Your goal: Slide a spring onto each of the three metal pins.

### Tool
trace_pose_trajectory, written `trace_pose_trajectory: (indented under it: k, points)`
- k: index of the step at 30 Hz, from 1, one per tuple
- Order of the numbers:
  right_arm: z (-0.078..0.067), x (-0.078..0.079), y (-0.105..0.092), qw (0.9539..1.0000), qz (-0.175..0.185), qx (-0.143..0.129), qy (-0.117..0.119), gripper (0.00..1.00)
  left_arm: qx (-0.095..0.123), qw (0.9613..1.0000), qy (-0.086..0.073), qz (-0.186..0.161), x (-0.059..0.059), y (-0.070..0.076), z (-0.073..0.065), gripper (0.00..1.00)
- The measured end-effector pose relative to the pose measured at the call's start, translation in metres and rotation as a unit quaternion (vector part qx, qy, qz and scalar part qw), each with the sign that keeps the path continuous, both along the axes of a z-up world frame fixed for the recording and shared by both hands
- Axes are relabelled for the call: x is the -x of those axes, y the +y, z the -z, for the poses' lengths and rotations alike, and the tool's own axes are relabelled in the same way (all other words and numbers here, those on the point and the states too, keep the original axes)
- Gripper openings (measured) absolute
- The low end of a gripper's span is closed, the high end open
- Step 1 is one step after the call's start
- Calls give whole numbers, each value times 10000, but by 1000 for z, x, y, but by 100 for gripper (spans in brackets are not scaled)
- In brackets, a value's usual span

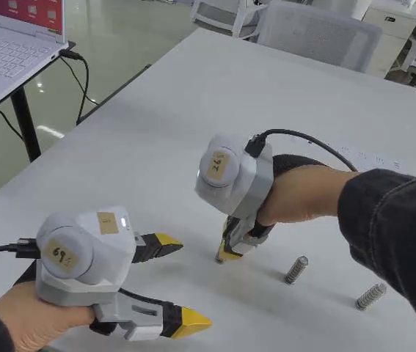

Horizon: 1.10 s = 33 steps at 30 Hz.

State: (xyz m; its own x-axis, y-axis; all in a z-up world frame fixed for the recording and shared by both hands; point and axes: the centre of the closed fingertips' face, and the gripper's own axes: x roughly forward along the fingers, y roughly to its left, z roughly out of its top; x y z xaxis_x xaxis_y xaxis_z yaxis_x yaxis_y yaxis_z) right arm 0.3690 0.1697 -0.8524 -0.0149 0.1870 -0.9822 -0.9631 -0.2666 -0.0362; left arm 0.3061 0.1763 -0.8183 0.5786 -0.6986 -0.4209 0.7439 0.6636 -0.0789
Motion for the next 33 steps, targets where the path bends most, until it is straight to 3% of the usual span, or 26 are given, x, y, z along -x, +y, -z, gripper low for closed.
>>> trace_pose_trajectory:
  k: [12,25,33]
  points:
    - [1,2,-3,9999,88,-61,77,21,-12,10000,-2,-8,1,0,0,65]
    - [-7,-1,-24,9977,462,-417,258,46,-58,10000,-13,47,0,-3,-2,65]
    - [-17,-5,-39,9922,835,-854,347,55,-134,9999,-9,101,-2,-5,-4,65]
